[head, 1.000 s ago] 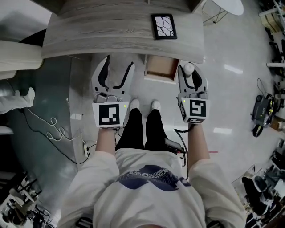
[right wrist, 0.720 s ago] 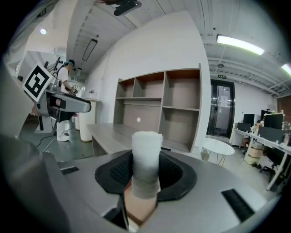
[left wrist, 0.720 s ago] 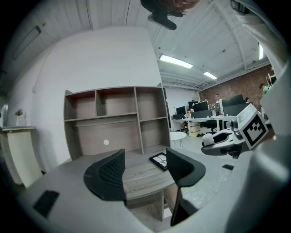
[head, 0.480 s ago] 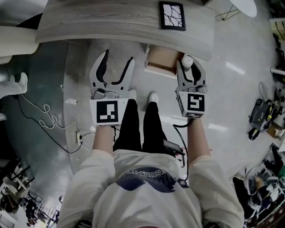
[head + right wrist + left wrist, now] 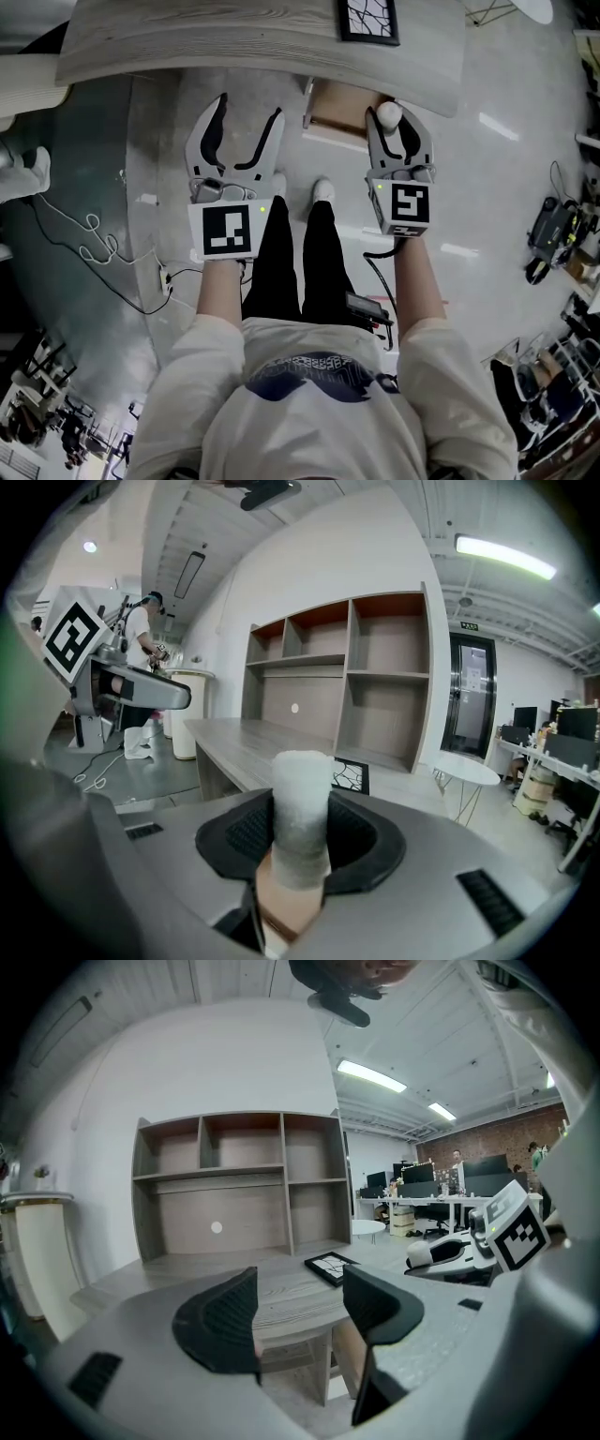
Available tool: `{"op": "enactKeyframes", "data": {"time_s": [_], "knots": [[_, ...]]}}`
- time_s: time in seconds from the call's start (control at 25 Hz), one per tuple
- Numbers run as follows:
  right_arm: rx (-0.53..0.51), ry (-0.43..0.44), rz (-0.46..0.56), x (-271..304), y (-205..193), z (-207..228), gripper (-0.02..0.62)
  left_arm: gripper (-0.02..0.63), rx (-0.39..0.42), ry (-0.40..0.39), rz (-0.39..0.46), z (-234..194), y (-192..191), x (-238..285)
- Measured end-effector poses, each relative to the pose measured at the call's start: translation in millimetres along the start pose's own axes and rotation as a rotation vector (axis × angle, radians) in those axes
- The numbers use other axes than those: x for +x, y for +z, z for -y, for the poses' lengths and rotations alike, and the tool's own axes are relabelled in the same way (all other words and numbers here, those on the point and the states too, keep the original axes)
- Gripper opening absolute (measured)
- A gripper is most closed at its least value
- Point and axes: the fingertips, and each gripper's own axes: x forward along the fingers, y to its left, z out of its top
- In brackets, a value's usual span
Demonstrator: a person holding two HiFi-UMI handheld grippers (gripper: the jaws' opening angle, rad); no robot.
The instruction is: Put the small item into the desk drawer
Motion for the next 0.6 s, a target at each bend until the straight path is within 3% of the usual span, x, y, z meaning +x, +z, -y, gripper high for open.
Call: {"op": "enactKeyframes", "data": {"time_s": [0.6], "knots": [[-0.102, 0.028, -0.056, 34, -48, -7, 0.13, 0.268, -0.03, -0.014, -0.029, 6, -40, 16]]}}
